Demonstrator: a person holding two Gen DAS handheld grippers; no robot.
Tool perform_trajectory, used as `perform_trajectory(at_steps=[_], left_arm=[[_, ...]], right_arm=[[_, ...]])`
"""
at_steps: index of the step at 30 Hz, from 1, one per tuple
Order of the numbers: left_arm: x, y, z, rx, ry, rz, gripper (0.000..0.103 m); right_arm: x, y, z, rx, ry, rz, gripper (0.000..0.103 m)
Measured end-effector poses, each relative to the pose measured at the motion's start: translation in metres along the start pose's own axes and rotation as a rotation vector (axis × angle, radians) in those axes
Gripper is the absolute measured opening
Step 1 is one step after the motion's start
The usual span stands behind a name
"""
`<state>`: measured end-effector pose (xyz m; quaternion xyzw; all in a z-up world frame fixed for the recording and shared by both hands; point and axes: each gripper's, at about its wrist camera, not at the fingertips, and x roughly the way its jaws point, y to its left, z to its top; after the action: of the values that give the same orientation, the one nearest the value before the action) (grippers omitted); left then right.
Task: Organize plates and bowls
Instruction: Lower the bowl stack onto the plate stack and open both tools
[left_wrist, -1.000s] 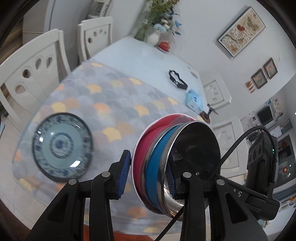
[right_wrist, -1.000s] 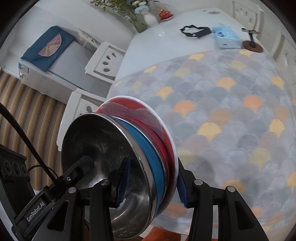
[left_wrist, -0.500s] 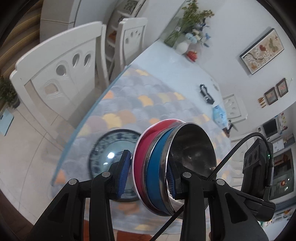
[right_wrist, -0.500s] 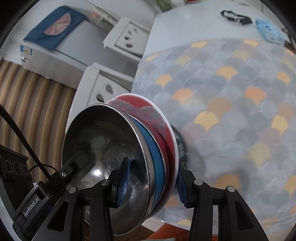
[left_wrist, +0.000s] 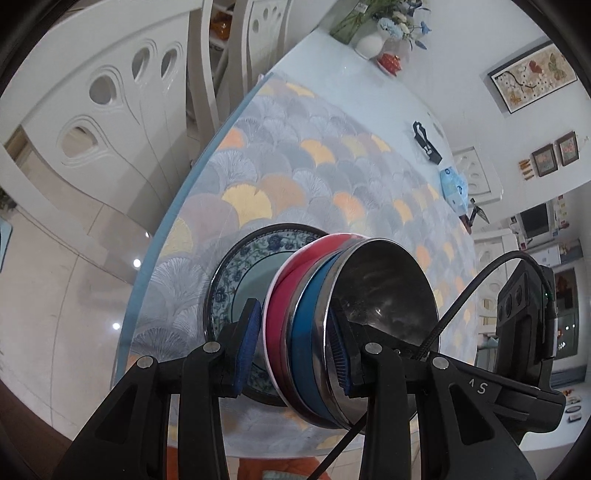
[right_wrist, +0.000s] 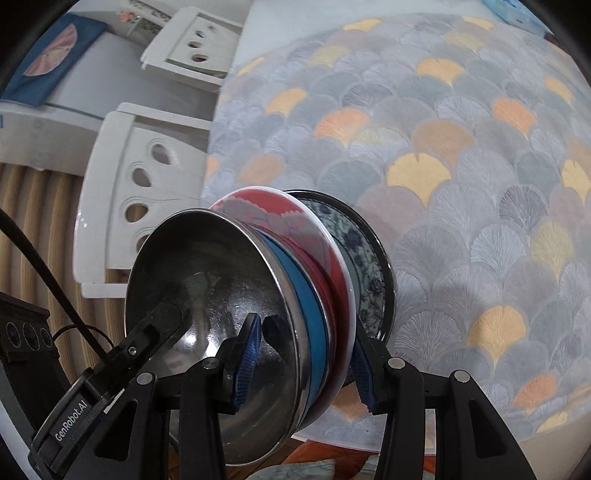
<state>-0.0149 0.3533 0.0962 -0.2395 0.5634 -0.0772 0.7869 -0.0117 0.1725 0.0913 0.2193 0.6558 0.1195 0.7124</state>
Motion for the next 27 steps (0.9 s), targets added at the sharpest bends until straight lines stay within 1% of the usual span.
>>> perform_trajectory(at_steps=[5, 9, 12, 13, 15, 17, 18, 19, 21, 24, 25, 27], left_arm=[[0.003, 0.010, 0.004, -0.007, -0.008, -0.006, 0.032], [0.008, 0.018, 0.010, -0.021, 0.008, -0.011, 0.032], [0.007, 0.023, 0.011, -0.031, 0.002, -0.028, 0.032], [0.005, 0.023, 0.011, -0.023, -0.010, -0.035, 0.032], [-0.004, 0.021, 0.012, 0.013, -0.042, -0.025, 0.032], [-0.013, 0.017, 0.012, 0.060, -0.074, -0.014, 0.033], [-0.018, 0.015, 0.012, 0.080, -0.088, -0.010, 0.033], [-0.025, 0.013, 0.010, 0.094, -0.107, -0.003, 0.033], [-0.036, 0.010, 0.009, 0.114, -0.134, -0.003, 0.033], [-0.056, -0.001, 0.005, 0.155, -0.178, -0.012, 0.034], [-0.064, -0.007, 0.003, 0.183, -0.196, -0.011, 0.035], [-0.082, -0.021, -0.002, 0.249, -0.256, 0.029, 0.035]], right_arm=[[0.008, 0.003, 0.003, 0.004, 0.002, -0.012, 0.046], [0.010, 0.007, 0.005, -0.005, 0.002, -0.021, 0.046], [0.011, 0.006, 0.006, -0.003, 0.004, -0.007, 0.046], [0.009, 0.006, 0.007, -0.002, 0.000, -0.003, 0.046], [0.003, 0.008, 0.007, -0.016, -0.009, -0.008, 0.047], [-0.011, 0.020, 0.005, -0.094, -0.046, -0.049, 0.047], [-0.020, 0.026, 0.003, -0.140, -0.076, -0.068, 0.051], [-0.027, 0.031, 0.001, -0.170, -0.100, -0.077, 0.057], [-0.047, 0.043, -0.007, -0.240, -0.168, -0.087, 0.064], [-0.063, 0.056, -0.018, -0.296, -0.212, -0.088, 0.066], [-0.067, 0.059, -0.023, -0.303, -0.222, -0.088, 0.066], [-0.075, 0.064, -0.033, -0.320, -0.237, -0.091, 0.067]])
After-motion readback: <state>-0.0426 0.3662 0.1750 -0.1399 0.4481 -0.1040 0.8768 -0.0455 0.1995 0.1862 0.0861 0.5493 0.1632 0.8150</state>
